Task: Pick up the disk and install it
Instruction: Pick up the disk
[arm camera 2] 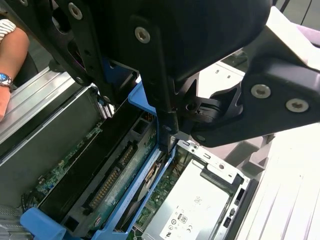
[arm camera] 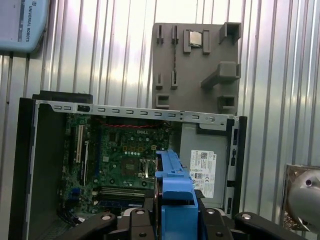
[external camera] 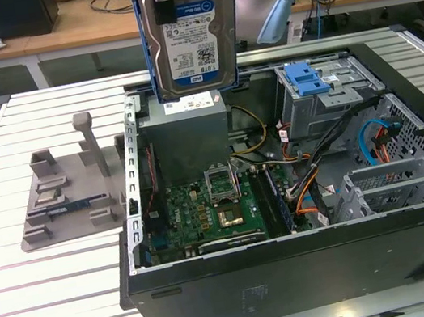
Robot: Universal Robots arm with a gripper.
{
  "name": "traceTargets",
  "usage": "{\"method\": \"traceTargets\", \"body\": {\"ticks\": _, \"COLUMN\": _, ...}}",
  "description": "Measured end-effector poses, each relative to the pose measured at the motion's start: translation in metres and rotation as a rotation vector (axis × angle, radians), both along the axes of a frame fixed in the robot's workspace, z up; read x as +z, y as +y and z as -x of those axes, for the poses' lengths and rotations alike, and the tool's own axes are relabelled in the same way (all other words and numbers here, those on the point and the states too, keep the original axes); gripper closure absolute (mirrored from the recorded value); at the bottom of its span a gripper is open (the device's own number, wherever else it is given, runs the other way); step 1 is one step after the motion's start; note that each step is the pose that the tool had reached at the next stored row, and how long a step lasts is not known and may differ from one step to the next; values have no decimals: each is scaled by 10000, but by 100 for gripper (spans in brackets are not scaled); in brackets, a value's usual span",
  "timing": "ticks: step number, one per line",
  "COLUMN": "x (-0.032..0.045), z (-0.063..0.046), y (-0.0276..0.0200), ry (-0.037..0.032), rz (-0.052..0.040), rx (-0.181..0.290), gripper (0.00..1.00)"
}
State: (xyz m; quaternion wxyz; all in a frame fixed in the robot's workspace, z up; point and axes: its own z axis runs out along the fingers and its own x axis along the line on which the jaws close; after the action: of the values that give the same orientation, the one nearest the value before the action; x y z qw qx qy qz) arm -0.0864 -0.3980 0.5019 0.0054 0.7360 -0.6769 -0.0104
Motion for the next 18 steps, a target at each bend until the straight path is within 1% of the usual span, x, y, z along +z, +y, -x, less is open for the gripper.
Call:
{"method": "traceTargets", "body": {"ticks": 13, "x": -55, "z": -7, "y": -52, "ry": 0, "rz": 1, "rx": 1, "gripper": 63}}
{"method": "traceTargets", "body": {"ticks": 14, "x": -64, "z": -8, "y": -66, "ry": -1, "rz": -1, "rx": 0, "gripper": 63}}
{"method": "traceTargets", "body": {"ticks": 15, "x": -76, "z": -11, "y": -96, "ry": 0, "rz": 0, "rx": 0, "gripper": 63}}
{"method": "traceTargets", "body": {"ticks": 18, "x": -94, "z": -15, "y": -140, "ry": -1, "rz": -1, "rx": 1, "gripper": 63}}
